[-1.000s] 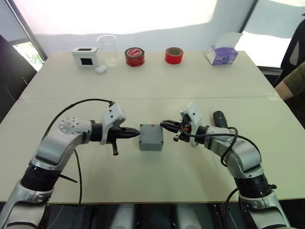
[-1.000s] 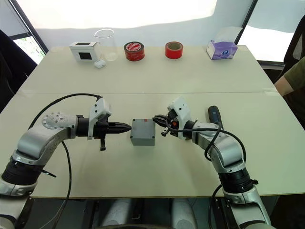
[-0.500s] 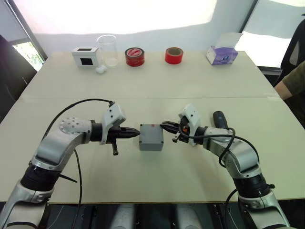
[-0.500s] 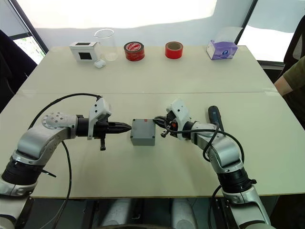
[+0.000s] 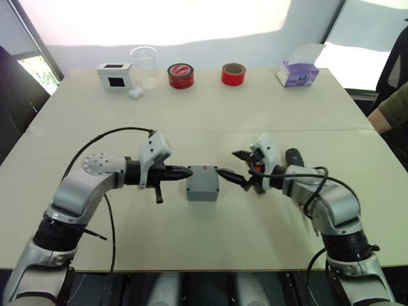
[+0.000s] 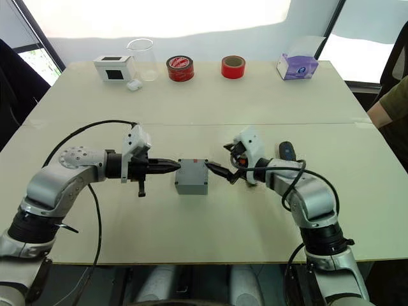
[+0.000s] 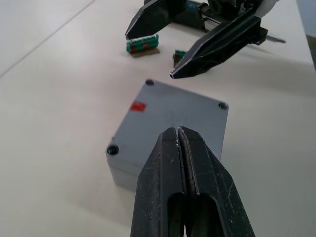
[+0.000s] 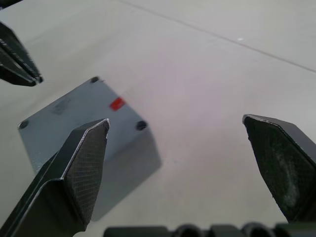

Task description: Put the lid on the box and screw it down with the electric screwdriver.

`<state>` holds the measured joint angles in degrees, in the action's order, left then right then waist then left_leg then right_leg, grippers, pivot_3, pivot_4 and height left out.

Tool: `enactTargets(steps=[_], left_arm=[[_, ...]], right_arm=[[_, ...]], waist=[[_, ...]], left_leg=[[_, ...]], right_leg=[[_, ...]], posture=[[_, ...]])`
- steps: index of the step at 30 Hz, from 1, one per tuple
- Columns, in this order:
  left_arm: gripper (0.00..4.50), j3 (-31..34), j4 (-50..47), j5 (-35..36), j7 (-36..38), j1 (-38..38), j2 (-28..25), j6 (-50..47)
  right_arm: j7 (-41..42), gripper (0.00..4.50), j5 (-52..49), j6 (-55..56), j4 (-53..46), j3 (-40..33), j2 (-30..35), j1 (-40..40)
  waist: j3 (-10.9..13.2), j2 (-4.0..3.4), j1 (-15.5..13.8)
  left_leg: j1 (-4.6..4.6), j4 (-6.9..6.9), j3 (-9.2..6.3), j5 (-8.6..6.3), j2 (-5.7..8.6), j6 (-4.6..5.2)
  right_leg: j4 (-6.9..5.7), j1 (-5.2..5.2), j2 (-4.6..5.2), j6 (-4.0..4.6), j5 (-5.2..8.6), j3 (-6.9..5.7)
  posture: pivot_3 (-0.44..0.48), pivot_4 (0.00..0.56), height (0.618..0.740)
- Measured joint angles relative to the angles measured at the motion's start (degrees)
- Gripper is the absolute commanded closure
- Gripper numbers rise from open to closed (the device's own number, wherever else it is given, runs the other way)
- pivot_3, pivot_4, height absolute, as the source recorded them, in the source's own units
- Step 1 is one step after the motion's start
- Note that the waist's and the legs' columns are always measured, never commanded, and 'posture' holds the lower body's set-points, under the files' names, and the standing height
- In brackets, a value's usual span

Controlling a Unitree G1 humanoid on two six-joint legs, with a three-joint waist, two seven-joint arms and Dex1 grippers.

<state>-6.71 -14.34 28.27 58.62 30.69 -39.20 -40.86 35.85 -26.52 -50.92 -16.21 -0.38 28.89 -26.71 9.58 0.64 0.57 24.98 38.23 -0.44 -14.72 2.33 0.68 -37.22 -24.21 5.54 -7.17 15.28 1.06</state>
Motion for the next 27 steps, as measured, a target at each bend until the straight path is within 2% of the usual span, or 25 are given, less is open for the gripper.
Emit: enactTargets(steps=[6,9,12,21,27], left_arm=[[4.5,-2.33,0.32,-0.08,2.87,6.89,3.03,2.03],[4.5,-5.44,0.32,-0.63,4.16,7.28,4.66,3.73],[4.5,-8.16,0.26,-1.86,5.1,7.29,6.17,5.33],[4.5,-12.17,-2.43,-3.96,5.97,6.93,7.69,7.36],[4.5,-13.51,-2.73,-5.18,5.04,5.52,8.72,8.09]], right_arm=[[1.72,0.02,-4.71,-14.97,2.0,-8.2,16.44,-9.96],[3.78,0.02,-4.67,-19.52,4.35,-6.88,24.59,-11.09],[5.07,0.02,-4.57,-28.74,7.88,-2.54,33.08,-11.87],[10.01,0.02,-8.56,-39.88,11.79,3.53,37.95,-11.45],[9.9,0.02,-10.73,-41.22,18.52,7.35,35.85,-13.22]], waist=[[0.01,-0.01,-0.06],[0.0,-0.01,0.05],[0.01,-0.03,0.07],[0.0,-0.05,-0.03],[0.0,-0.05,-0.03]], left_leg=[[0.0,0.0,0.02,-0.02,0.01,0.03],[0.0,-0.03,0.06,-0.02,-0.01,0.04],[0.0,-0.01,0.09,-0.03,-0.02,0.05],[0.0,-0.01,0.11,-0.04,-0.03,0.06],[0.0,0.01,0.11,-0.04,-0.02,0.06]], right_leg=[[0.04,0.04,0.02,0.0,0.0,0.0],[0.06,0.03,0.02,0.01,0.01,0.01],[0.06,0.02,0.04,0.01,0.0,0.04],[0.07,0.01,0.04,0.01,0.0,0.06],[0.06,0.02,0.05,0.0,0.0,0.06]], posture=[[0.0,0.15,0.74],[0.0,0.15,0.74],[0.0,0.15,0.74],[0.0,0.15,0.74],[0.0,0.15,0.74]])
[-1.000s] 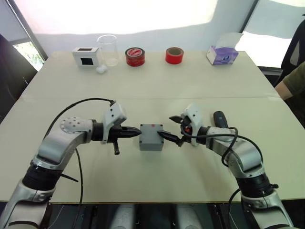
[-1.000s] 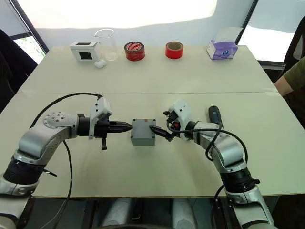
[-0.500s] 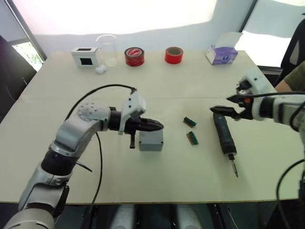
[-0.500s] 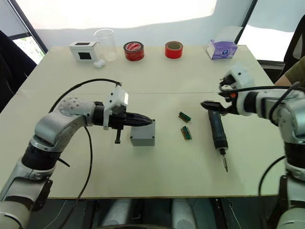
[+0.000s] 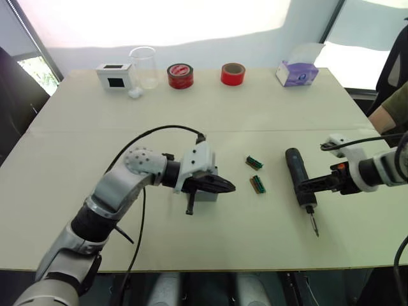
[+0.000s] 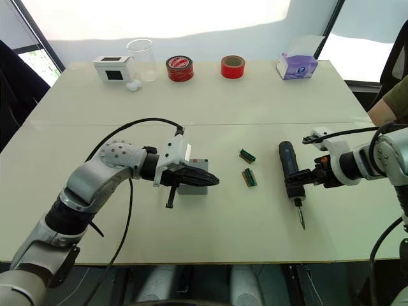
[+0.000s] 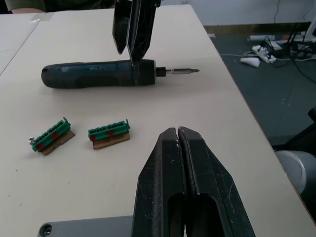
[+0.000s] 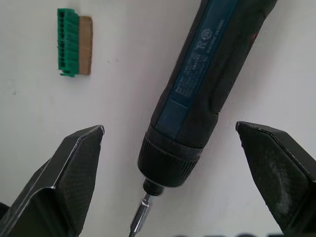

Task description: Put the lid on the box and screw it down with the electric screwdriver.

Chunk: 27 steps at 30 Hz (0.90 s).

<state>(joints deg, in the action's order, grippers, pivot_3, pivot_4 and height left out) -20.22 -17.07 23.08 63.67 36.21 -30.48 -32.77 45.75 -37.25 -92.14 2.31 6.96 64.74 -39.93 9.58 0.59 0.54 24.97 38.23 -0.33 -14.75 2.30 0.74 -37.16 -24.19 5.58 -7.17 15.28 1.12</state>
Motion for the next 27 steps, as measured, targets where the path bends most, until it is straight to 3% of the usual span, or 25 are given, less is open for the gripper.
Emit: enactTargets(steps=[15,20,27], left_arm=[[4.5,0.68,-3.0,0.58,-4.9,-2.5,1.54,-2.4],[4.5,0.78,-3.48,1.13,-5.54,-2.85,1.7,-2.92],[4.5,0.79,-3.58,1.19,-6.54,-2.89,1.87,-2.93]], right_arm=[[3.75,0.02,4.9,4.54,6.88,12.1,-2.28,-4.41],[6.41,0.02,8.88,7.47,9.09,18.28,-3.39,-7.81],[8.74,2.08,13.72,10.42,9.91,22.33,-3.53,-8.97]], waist=[[-0.04,0.08,0.22],[-0.09,0.22,0.27],[-0.12,0.26,0.15]], left_leg=[[-0.03,0.02,-0.01,0.0,-0.01,0.0],[-0.64,-0.01,-0.04,-0.04,-0.03,0.05],[-0.8,-0.01,-0.05,-0.07,-0.03,0.09]], right_leg=[[0.0,0.04,-0.02,-0.01,0.0,-0.01],[0.17,0.69,-0.04,0.01,0.01,-0.06],[0.21,0.86,-0.01,0.01,0.01,-0.06]], posture=[[0.0,0.15,0.74],[0.0,0.15,0.74],[0.0,0.15,0.74]])
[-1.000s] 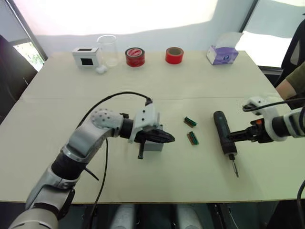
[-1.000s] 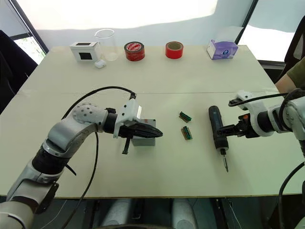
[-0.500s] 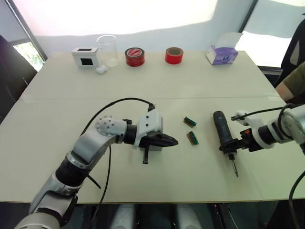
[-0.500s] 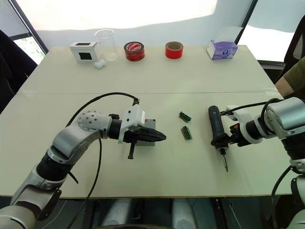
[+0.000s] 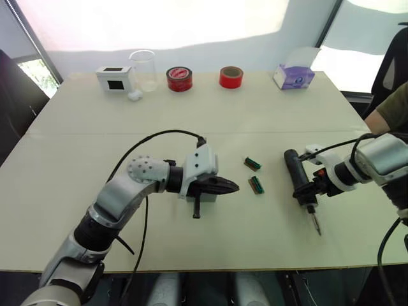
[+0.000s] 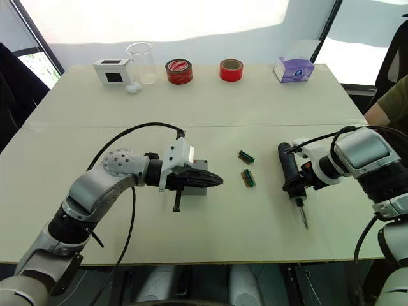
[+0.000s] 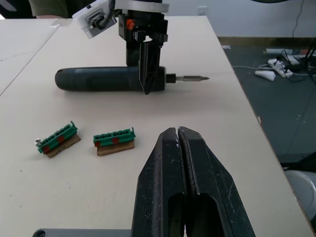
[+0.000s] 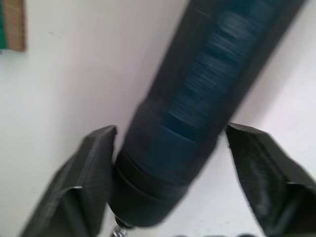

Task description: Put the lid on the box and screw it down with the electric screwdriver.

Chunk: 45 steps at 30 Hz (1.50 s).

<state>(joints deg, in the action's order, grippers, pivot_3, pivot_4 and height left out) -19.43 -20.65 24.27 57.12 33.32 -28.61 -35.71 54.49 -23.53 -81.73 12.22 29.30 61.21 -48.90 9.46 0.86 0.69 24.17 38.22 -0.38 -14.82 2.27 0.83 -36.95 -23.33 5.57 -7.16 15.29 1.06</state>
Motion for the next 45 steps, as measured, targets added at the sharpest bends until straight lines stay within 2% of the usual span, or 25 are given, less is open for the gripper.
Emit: enactTargets(steps=[1,2,7,12,15,18,19,21,22,23,27,29,32,34,37,45], left_arm=[[4.5,0.0,0.0,0.0,-0.17,0.0,0.02,0.0],[4.5,0.0,0.0,0.0,-0.27,0.0,0.03,0.0],[4.5,0.55,1.62,-0.08,-1.33,0.27,0.56,0.25],[4.5,2.53,5.25,-0.83,-1.27,1.58,-0.53,1.54],[4.5,4.49,7.39,-1.26,-0.92,2.0,-2.49,2.4],[4.5,6.52,9.35,-1.63,-0.58,2.12,-4.67,2.86],[4.5,6.98,10.49,-2.23,-0.17,2.12,-5.92,3.42],[4.5,8.06,12.8,-2.49,0.48,1.86,-8.29,3.55],[4.5,9.12,13.73,-2.32,0.8,1.8,-8.87,3.4],[4.5,9.81,13.79,-2.1,0.99,1.81,-8.97,3.19],[4.5,10.89,13.61,-0.26,1.2,1.23,-8.89,0.65],[4.5,11.22,13.08,0.11,0.23,1.21,-8.64,-1.25],[4.5,11.13,12.08,0.09,-0.84,1.21,-8.26,-2.79],[4.5,11.02,11.01,0.11,-0.9,1.22,-8.19,-3.71],[4.5,10.04,10.23,0.04,-0.69,1.24,-8.24,-4.3],[4.5,6.81,12.1,-2.58,-1.21,1.49,-6.17,-2.92]], right_arm=[[0.22,2.5,0.42,0.03,-0.01,0.17,-0.01,0.01],[0.42,2.68,0.69,0.07,-0.23,0.27,-0.03,0.02],[0.42,2.68,2.02,-0.27,-0.27,-0.59,-0.49,0.49],[-1.06,2.68,3.25,0.58,8.83,-4.54,-5.1,-2.26],[-7.07,2.68,6.34,7.78,15.92,-9.18,-8.72,-6.27],[-11.67,2.68,9.11,15.29,17.29,-13.71,-9.09,-8.97],[-13.7,2.68,8.27,17.78,16.82,-18.92,-11.04,-9.18],[-18.09,2.68,3.6,23.69,11.28,-32.22,-17.69,-7.02],[-21.07,2.68,-0.65,26.47,3.8,-39.98,-23.24,-4.78],[-23.6,2.68,-3.86,27.73,-2.64,-44.47,-27.96,-3.11],[-29.62,2.68,-12.0,27.36,-19.28,-50.44,-38.67,3.04],[-31.01,2.68,-14.59,27.72,-25.11,-50.13,-43.19,7.97],[-33.23,2.68,-16.76,29.23,-29.13,-47.22,-50.09,12.95],[-33.89,2.68,-16.78,31.73,-31.67,-45.1,-52.47,14.94],[-33.61,2.68,-16.26,35.38,-34.82,-41.72,-52.69,17.09],[-31.71,2.68,-10.16,43.5,-34.78,-33.51,-51.52,23.06]], waist=[[0.0,0.0,-0.02],[0.0,0.0,-0.03],[-0.01,0.01,-0.06],[-0.06,0.14,0.47],[0.13,-0.25,0.32],[0.15,-0.43,-0.31],[0.15,-0.43,-0.15],[0.18,-0.45,0.54],[0.18,-0.46,0.71],[0.18,-0.46,0.52],[0.15,-0.41,-0.65],[0.15,-0.41,-1.18],[0.15,-0.42,-1.24],[0.16,-0.42,-1.18],[0.15,-0.42,-0.82],[0.16,-0.42,0.26]], left_leg=[[0.0,-0.01,0.0,0.0,0.0,0.0],[0.0,-0.01,-0.01,0.0,0.0,0.0],[0.0,-0.02,-0.01,0.0,0.0,0.0],[-0.08,-0.02,0.05,0.0,0.0,-0.01],[0.13,-0.07,0.1,0.02,0.06,-0.05],[0.81,-0.13,0.09,0.2,0.06,-0.35],[1.08,-0.1,0.09,0.3,0.05,-0.51],[1.2,-0.13,0.13,0.32,0.0,-0.54],[1.2,-0.22,0.11,0.32,-0.02,-0.54],[1.22,-0.21,0.03,0.33,-0.04,-0.55],[1.19,0.0,-0.22,0.32,0.07,-0.54],[1.17,0.07,-0.2,0.12,0.2,-0.18],[1.16,0.1,-0.19,0.13,0.24,-0.18],[1.16,0.07,-0.21,0.22,0.22,-0.33],[1.15,0.04,-0.2,0.33,0.21,-0.51],[1.11,0.02,-0.19,0.33,0.18,-0.51]], right_leg=[[0.0,0.0,0.0,0.0,0.0,0.0],[0.0,0.0,0.0,0.0,0.0,0.0],[0.01,0.0,0.01,0.0,0.0,0.0],[-0.01,0.01,0.01,0.0,-0.01,0.06],[-0.09,-0.27,0.05,0.0,-0.01,0.12],[-0.19,-1.03,0.02,0.01,-0.01,0.11],[-0.19,-1.29,0.0,0.0,-0.01,0.1],[-0.27,-1.44,-0.05,-0.02,-0.03,0.19],[-0.36,-1.5,-0.09,-0.02,-0.02,0.21],[-0.39,-1.5,-0.11,-0.01,-0.02,0.16],[-0.36,-1.17,-0.04,-0.01,-0.03,-0.04],[-0.35,-1.11,0.03,-0.1,-0.1,0.01],[-0.37,-1.13,0.03,-0.16,-0.14,0.03],[-0.41,-1.17,-0.01,-0.15,-0.14,0.02],[-0.39,-1.18,-0.03,-0.15,-0.13,0.02],[-0.39,-1.16,-0.07,-0.14,-0.13,0.03]], posture=[[0.0,0.15,0.74],[0.0,0.15,0.74],[0.0,0.15,0.74],[0.0,0.15,0.74],[0.0,0.15,0.74],[0.0,0.15,0.74],[0.0,0.15,0.74],[0.0,0.15,0.74],[0.0,0.15,0.74],[0.0,0.15,0.74],[0.0,0.15,0.74],[0.0,0.15,0.74],[0.0,0.15,0.74],[0.0,0.15,0.74],[0.0,0.15,0.74],[0.0,0.15,0.74]])
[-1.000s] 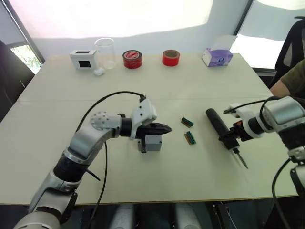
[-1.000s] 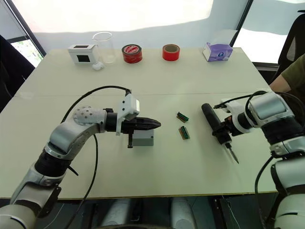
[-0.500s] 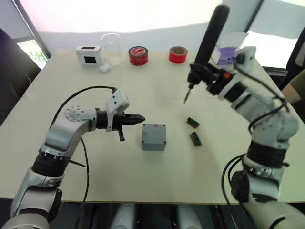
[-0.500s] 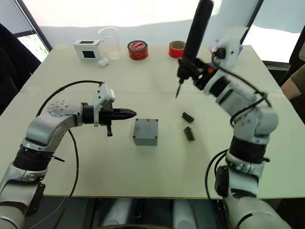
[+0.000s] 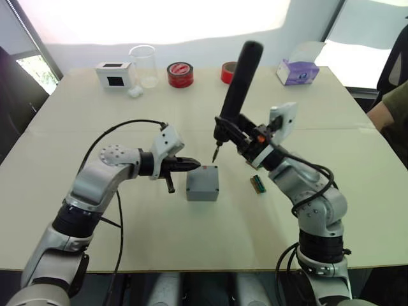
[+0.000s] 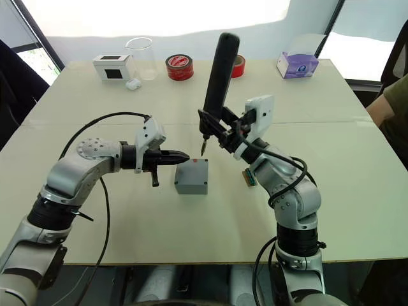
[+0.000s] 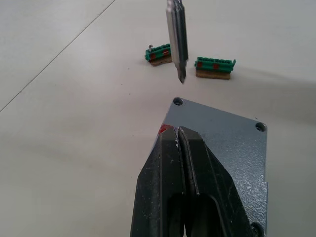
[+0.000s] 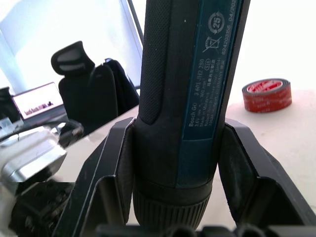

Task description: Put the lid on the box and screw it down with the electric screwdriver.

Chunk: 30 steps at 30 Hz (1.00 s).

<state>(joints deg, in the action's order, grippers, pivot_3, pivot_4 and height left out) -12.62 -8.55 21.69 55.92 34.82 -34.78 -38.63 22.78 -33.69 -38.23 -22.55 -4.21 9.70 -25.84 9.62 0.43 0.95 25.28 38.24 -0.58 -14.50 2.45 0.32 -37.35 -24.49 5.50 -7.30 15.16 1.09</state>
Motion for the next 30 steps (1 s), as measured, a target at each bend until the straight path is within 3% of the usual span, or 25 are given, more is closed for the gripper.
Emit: enactTargets(steps=[6,30], left_arm=[[4.5,-3.24,1.25,-4.14,1.03,-0.13,-0.32,3.0],[4.5,-3.41,0.56,-4.89,1.55,-0.33,-0.01,3.05]], right_arm=[[0.05,2.68,2.62,3.73,0.41,1.9,0.23,0.02],[2.89,2.68,8.21,12.27,4.12,6.13,2.85,3.41]], waist=[[0.0,0.0,0.0],[-0.02,0.01,-0.17]], left_leg=[[-0.01,-0.01,0.0,0.0,-0.06,-0.01],[-0.12,0.0,0.0,0.0,-0.06,0.01]], right_leg=[[0.02,0.0,-0.04,0.0,0.0,0.01],[0.02,0.1,-0.04,0.01,0.0,0.01]], posture=[[0.0,0.15,0.74],[0.0,0.15,0.74]])
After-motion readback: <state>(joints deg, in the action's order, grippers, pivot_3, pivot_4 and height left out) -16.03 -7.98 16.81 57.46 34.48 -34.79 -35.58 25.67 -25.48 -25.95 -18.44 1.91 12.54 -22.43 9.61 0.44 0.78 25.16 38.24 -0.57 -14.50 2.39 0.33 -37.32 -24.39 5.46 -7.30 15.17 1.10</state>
